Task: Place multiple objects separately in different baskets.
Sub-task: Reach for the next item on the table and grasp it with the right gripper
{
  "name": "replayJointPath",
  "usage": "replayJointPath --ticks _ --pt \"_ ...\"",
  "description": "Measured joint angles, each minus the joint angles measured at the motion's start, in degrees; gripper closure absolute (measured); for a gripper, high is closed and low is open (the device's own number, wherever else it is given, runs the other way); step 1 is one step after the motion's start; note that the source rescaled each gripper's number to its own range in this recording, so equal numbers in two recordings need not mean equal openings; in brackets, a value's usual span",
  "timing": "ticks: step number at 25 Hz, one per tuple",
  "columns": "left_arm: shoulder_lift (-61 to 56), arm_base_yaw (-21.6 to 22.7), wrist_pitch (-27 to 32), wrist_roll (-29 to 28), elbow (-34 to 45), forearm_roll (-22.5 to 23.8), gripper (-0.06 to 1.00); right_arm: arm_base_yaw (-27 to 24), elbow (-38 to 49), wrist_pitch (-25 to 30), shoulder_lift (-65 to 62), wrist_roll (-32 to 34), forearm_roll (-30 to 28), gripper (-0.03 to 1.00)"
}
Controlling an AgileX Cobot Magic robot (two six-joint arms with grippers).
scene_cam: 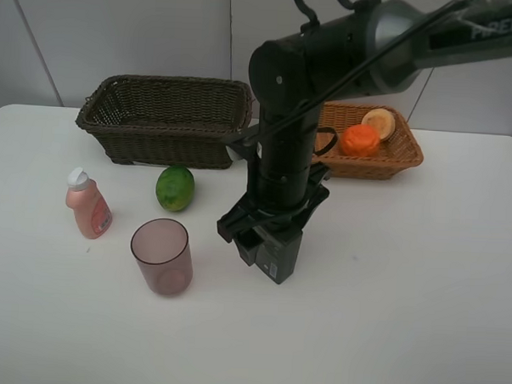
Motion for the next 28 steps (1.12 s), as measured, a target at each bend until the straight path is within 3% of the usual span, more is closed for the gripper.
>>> replayJointPath --ticks 20,24,28 --pt "0.0 0.0 0.0 0.0 0.0 0.0 -0.06 0.0 1.18 -2.77 0.0 0.04 0.0 0.04" --pt "0.0 0.0 0.0 0.0 0.0 0.0 -0.06 0.0 1.18 -2.94 0.0 0.04 0.0 0.15" --pt "0.0 0.0 0.0 0.0 0.0 0.0 -0.06 0.0 1.18 -2.99 0.0 0.04 0.05 0.37"
